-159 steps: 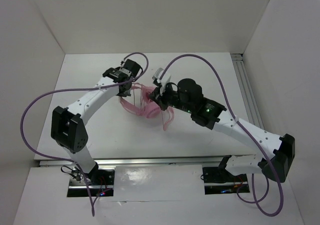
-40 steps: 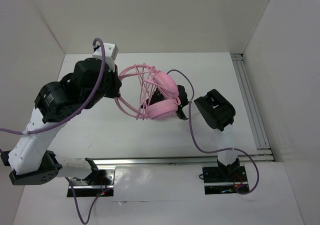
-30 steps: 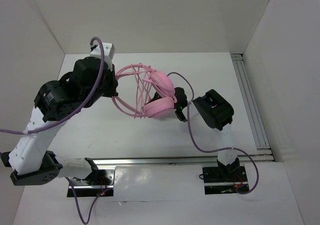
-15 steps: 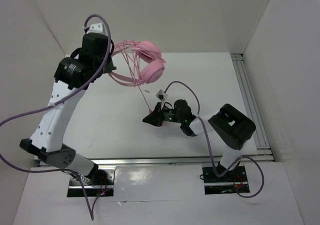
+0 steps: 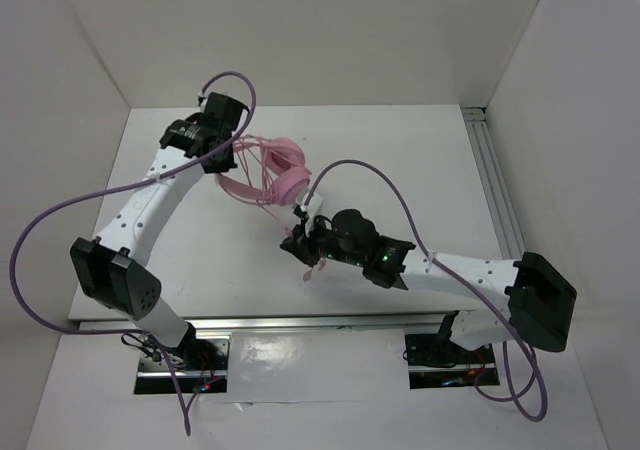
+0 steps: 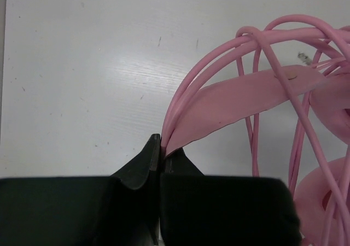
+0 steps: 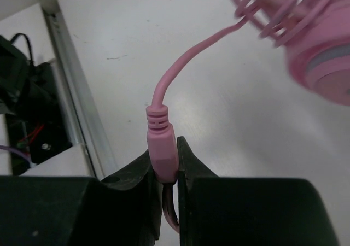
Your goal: Wrap the headphones
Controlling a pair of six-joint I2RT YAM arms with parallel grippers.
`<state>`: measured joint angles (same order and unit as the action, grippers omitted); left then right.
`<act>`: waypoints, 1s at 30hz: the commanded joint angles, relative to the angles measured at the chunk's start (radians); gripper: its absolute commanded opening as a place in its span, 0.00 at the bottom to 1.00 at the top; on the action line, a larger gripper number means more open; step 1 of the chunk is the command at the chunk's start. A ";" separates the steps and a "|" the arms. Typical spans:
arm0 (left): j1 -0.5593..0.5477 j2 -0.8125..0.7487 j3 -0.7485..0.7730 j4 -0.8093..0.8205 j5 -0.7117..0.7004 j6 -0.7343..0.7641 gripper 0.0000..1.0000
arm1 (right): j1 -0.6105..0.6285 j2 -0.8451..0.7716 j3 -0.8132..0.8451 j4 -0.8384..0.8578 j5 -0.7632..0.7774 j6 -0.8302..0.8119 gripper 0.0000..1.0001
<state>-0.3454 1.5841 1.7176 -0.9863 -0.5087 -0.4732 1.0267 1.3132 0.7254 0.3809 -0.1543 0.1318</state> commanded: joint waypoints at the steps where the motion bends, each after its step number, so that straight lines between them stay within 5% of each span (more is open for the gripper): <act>1: -0.003 -0.009 -0.051 0.114 -0.039 0.002 0.00 | 0.041 -0.052 0.123 -0.304 0.229 -0.142 0.00; 8: -0.067 -0.041 -0.259 0.149 0.105 0.111 0.00 | 0.131 -0.062 0.296 -0.569 0.615 -0.236 0.00; 15: -0.214 -0.072 -0.377 0.176 0.171 0.202 0.00 | 0.179 -0.026 0.365 -0.591 0.982 -0.349 0.11; 23: -0.297 -0.084 -0.409 0.195 0.275 0.260 0.00 | 0.168 -0.017 0.332 -0.522 1.038 -0.416 0.20; 30: -0.320 -0.171 -0.418 0.195 0.392 0.294 0.00 | 0.073 -0.026 0.298 -0.461 0.981 -0.416 0.44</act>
<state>-0.6453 1.5105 1.2999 -0.8093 -0.2207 -0.2165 1.1461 1.3094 1.0210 -0.1867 0.7895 -0.2787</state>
